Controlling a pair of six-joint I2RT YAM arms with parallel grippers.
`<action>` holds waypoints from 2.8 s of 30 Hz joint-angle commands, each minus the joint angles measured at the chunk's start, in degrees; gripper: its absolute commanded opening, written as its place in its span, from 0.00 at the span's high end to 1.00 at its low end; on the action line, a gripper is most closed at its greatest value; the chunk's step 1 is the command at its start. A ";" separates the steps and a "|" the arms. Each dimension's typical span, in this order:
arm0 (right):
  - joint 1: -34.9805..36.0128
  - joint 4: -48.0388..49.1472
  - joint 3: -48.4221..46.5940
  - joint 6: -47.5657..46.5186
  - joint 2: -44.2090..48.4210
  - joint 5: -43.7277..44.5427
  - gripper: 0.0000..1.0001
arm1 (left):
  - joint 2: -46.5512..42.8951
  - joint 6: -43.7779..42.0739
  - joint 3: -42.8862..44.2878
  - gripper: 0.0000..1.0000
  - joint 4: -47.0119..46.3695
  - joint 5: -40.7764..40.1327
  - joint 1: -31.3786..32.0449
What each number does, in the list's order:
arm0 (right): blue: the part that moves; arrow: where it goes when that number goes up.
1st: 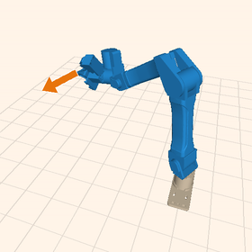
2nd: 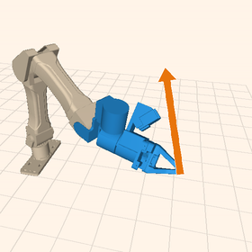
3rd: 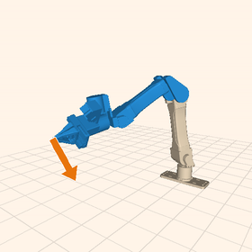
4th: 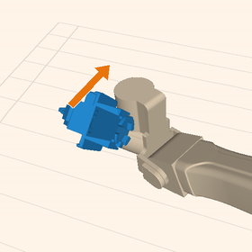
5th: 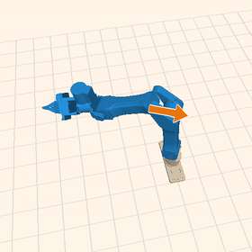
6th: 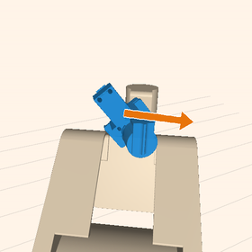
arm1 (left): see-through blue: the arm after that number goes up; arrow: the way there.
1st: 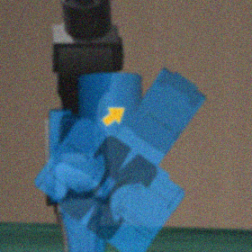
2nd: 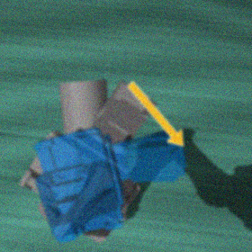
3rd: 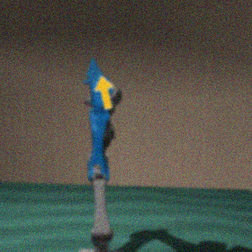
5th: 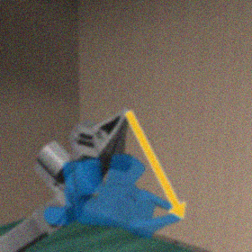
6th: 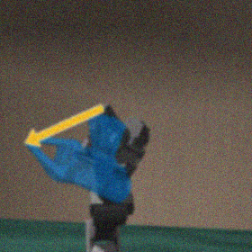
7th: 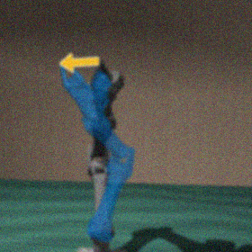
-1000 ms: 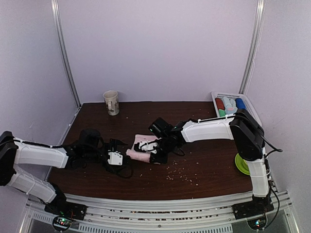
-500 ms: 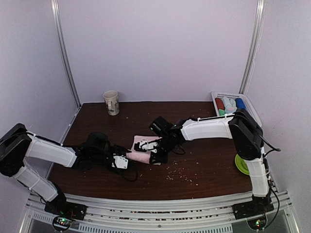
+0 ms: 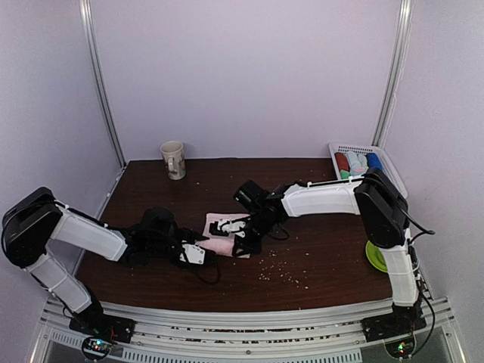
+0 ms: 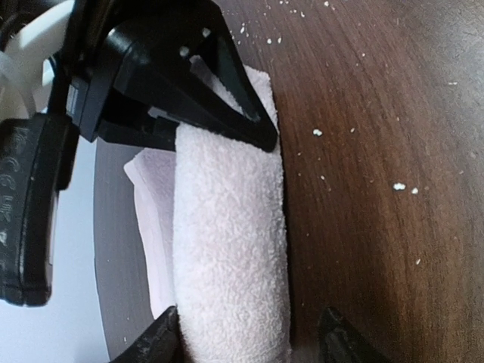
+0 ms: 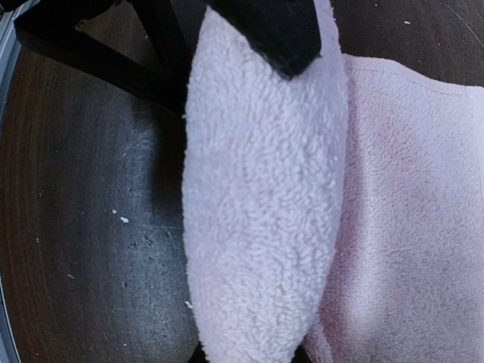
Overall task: Roll the towels
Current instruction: Roll the towel at the center of the board.
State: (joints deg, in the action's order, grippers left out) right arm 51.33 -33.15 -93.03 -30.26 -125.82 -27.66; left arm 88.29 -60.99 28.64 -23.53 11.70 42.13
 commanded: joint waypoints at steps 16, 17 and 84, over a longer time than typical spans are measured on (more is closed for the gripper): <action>-0.39 -9.14 3.59 1.05 -0.25 0.12 0.69 | 5.91 1.97 11.78 1.00 21.52 0.50 0.41; -0.49 -8.22 4.37 1.69 0.94 0.72 0.66 | 6.26 2.47 12.76 1.00 24.00 0.69 0.49; 14.92 40.43 27.52 -23.47 7.38 52.15 0.49 | 43.28 8.58 58.75 1.00 87.21 23.51 -12.95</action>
State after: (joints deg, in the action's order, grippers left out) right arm 67.09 11.27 -63.55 -54.08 -116.49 24.32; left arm 127.09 -51.22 89.38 60.64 45.47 29.61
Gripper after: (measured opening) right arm 0.553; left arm 0.070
